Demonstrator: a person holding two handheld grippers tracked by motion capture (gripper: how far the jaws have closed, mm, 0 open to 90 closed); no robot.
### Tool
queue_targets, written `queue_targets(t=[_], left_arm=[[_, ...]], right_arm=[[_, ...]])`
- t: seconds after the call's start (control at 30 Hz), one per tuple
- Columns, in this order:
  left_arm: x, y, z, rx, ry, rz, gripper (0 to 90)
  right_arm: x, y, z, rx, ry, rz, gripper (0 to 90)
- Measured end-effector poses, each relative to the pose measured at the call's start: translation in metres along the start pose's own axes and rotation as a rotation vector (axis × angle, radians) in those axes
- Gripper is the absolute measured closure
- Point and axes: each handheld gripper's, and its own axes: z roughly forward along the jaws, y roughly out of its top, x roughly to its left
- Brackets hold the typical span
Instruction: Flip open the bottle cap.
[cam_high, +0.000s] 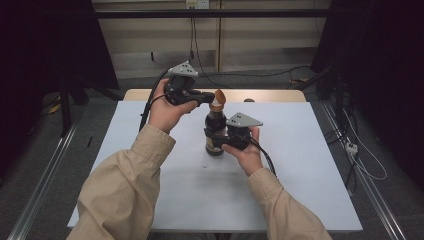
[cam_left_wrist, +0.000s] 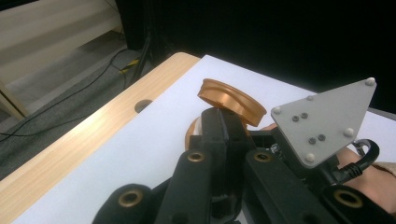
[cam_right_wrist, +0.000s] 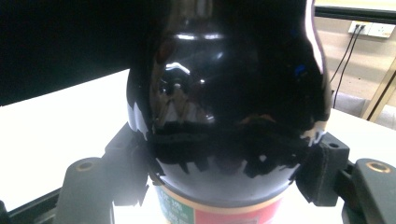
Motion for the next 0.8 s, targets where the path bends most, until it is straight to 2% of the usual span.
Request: queue_targets(t=[0.5, 0.8], left_arm=[[-0.0013, 0.0011, 0.0013, 0.004, 0.014, 0.017, 90.0], [-0.0021, 0.0029, 0.0048, 0.002, 0.014, 0.011, 90.0]], right_arm=[[-0.0006, -0.0003, -0.0001, -0.002, 0.001, 0.007, 29.6], [-0.002, -0.0006, -0.0012, -0.003, 0.0, 0.016, 29.5]])
